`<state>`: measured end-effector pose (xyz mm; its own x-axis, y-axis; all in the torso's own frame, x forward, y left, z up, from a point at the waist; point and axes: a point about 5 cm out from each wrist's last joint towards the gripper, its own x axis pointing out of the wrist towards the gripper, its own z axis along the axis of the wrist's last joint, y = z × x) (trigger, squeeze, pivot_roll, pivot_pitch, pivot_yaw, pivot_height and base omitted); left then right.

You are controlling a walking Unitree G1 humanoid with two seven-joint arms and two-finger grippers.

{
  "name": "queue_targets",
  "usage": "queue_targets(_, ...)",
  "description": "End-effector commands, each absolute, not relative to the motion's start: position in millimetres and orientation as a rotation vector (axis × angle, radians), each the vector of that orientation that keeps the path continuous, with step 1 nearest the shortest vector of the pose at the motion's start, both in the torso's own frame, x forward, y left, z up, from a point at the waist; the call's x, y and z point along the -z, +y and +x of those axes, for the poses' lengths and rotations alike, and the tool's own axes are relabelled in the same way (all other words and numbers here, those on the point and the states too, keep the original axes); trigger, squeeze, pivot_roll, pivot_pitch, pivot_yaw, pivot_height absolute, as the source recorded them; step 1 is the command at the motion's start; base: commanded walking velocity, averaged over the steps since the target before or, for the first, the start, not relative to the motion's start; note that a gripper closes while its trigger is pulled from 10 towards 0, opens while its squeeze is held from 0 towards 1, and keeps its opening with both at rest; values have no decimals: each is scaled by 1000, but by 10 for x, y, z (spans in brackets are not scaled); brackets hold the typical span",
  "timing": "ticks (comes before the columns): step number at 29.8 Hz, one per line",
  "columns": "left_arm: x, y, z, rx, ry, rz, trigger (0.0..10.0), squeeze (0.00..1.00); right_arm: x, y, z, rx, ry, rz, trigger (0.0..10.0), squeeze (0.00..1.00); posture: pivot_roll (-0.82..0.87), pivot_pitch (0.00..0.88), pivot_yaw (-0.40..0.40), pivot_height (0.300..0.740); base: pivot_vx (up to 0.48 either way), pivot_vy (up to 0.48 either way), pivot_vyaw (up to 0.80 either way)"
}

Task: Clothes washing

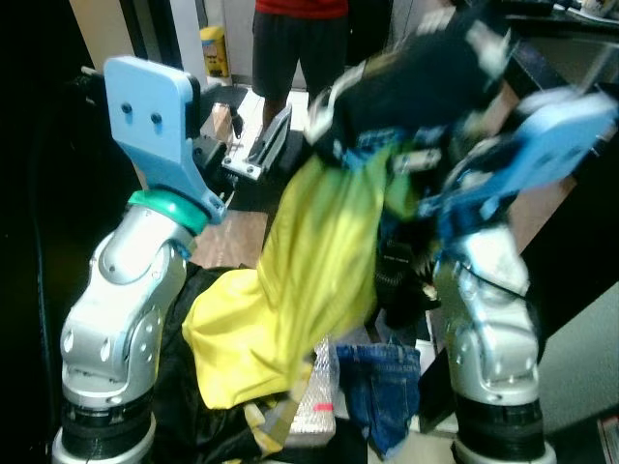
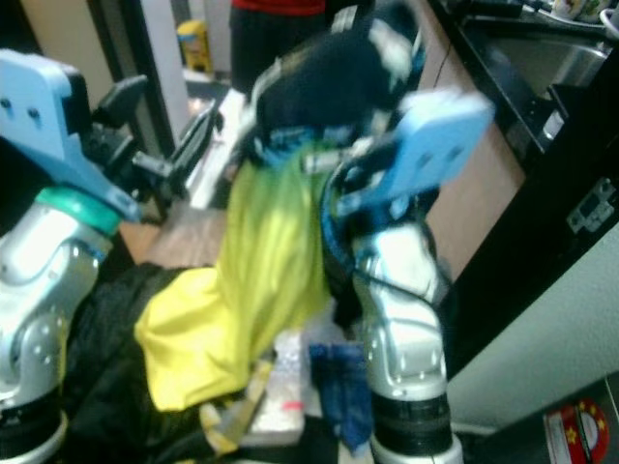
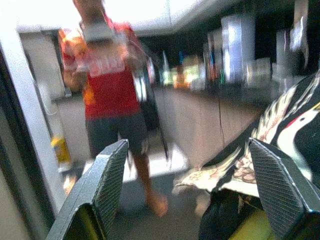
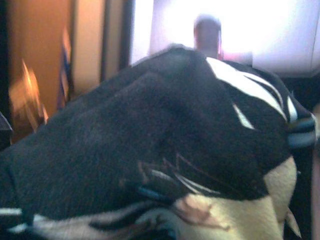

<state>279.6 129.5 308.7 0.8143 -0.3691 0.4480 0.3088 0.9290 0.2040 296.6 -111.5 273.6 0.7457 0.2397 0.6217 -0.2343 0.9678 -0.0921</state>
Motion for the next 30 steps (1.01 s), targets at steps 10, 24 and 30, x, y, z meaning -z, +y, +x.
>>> queue_targets(10,-2979,1286,2869,340,-436,75,10000,0,-2511,-1103,3026,-264,-568,3,10000,0,40,82,35,740,0,0,0)
queue_targets(24,-2993,1279,2865,343,-464,112,10000,0,-2585,-1056,3054,-256,-606,40,10000,0,44,75,37,740,0,0,-686)
queue_targets(30,-2998,1286,2875,339,-465,111,10000,0,-2606,-1039,3062,-255,-610,51,10000,0,45,72,37,740,0,0,-800)
